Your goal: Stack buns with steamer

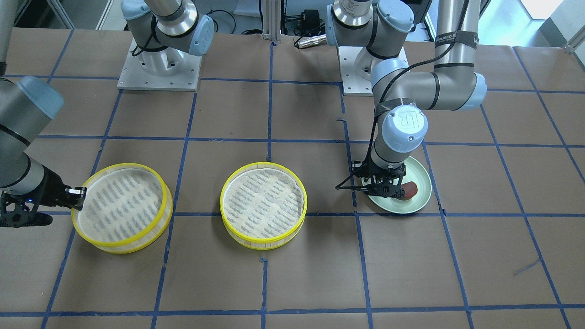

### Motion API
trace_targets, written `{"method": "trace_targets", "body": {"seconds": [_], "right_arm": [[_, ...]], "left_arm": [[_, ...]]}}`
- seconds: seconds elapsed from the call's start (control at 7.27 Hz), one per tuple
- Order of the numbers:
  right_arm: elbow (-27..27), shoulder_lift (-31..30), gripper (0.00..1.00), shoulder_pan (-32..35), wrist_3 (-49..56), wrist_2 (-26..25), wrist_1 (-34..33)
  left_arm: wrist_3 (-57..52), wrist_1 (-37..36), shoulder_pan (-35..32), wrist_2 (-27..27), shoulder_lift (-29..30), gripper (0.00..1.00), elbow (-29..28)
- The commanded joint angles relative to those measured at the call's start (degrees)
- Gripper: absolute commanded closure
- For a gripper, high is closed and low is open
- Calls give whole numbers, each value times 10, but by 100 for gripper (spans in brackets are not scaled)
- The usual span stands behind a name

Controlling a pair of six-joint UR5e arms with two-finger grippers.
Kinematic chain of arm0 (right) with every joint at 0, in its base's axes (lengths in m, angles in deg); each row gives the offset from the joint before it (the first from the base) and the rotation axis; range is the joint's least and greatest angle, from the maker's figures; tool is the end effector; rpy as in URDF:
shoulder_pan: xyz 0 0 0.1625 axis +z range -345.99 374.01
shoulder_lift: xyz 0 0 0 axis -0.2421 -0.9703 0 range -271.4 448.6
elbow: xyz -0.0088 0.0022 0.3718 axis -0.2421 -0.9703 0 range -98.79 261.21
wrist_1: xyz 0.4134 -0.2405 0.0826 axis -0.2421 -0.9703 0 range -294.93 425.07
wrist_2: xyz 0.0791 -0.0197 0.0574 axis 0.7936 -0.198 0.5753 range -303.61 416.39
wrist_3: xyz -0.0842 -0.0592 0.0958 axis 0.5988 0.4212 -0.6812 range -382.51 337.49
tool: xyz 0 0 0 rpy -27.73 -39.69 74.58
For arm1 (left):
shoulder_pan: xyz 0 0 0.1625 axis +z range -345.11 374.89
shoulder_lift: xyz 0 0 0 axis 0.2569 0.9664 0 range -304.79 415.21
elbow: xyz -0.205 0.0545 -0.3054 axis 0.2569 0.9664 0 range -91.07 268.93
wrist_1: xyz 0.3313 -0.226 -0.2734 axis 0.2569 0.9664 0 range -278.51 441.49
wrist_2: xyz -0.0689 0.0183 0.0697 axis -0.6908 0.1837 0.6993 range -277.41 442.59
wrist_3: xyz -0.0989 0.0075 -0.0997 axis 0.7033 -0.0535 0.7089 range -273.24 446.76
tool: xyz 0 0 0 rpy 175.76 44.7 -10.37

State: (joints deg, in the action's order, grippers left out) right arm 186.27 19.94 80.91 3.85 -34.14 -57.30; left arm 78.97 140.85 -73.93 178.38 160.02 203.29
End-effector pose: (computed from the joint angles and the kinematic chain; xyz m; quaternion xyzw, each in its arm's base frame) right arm -0.1143 -0.6041 0.0846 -0.0286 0.9990 0.0338 0.0106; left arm -0.1080 -0.5370 0.0741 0.0611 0.9941 0.0780 0.0444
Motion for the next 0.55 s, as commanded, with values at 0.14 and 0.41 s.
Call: {"method": "trace_targets", "body": {"seconds": [0.14, 0.41], "right_arm": [[-7, -14, 95, 0, -3, -7, 7], [-59, -35, 95, 1, -5, -8, 69]], "left_arm": [[10, 101, -19, -36, -64, 96, -83], [159, 132, -90, -137, -63, 91, -142]]}}
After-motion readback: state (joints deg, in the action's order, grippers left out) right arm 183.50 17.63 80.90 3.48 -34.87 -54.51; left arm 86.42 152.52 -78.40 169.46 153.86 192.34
